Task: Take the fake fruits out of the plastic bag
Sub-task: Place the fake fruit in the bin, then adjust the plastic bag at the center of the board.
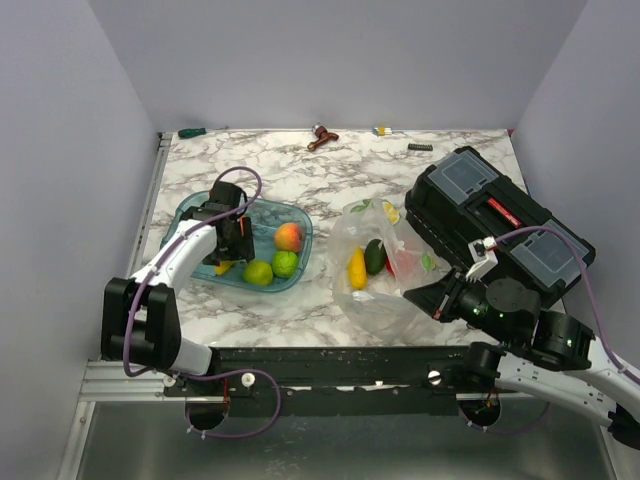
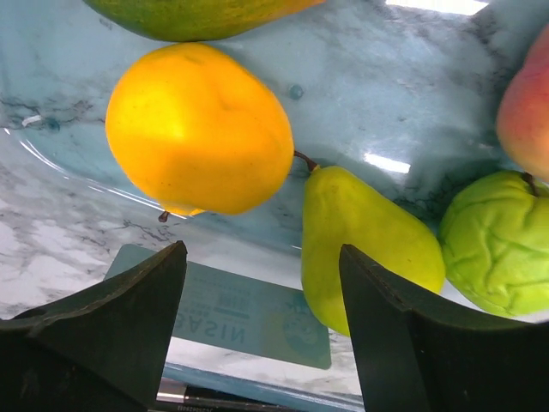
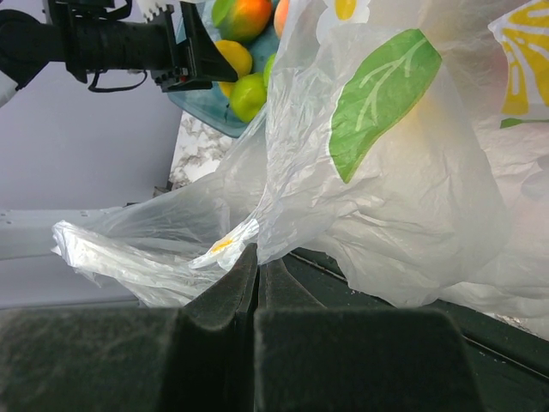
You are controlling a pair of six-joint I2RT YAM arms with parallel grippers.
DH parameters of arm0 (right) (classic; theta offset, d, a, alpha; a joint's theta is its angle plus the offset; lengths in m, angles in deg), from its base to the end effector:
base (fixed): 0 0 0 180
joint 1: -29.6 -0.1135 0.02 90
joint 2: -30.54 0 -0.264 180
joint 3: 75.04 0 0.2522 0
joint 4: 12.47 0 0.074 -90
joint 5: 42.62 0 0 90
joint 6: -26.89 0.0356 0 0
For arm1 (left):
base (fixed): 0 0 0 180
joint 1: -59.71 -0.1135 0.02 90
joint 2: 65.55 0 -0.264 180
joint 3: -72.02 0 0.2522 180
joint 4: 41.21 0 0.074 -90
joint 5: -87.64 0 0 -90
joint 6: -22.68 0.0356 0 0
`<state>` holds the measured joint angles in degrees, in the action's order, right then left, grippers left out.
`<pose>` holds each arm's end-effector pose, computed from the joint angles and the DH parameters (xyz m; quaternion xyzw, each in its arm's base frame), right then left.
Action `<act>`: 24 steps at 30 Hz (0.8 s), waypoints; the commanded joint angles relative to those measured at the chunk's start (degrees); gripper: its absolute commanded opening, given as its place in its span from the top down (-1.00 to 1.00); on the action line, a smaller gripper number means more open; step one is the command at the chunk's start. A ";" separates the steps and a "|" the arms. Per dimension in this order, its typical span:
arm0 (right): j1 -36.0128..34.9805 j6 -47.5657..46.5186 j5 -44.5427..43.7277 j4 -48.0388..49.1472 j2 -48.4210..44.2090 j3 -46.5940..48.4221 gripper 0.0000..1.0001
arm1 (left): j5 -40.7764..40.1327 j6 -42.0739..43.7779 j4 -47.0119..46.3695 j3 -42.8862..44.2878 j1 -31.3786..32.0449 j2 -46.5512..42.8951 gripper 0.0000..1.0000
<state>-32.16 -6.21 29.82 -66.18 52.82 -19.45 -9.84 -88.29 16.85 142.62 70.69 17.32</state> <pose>0.0509 0.0721 0.3145 0.0526 0.8145 0.4212 0.3955 0.2664 -0.0470 0.2189 -0.0967 0.9785 0.0149 0.1816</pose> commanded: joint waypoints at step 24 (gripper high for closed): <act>1.25 -15.34 6.69 19.41 29.73 9.71 0.99 | 48.49 -9.26 -14.91 -13.81 1.85 -41.36 -0.54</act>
<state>-32.14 -13.92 32.49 -53.65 75.01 -16.46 32.26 -95.96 1.24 131.32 72.22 -21.87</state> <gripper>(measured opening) 0.011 0.766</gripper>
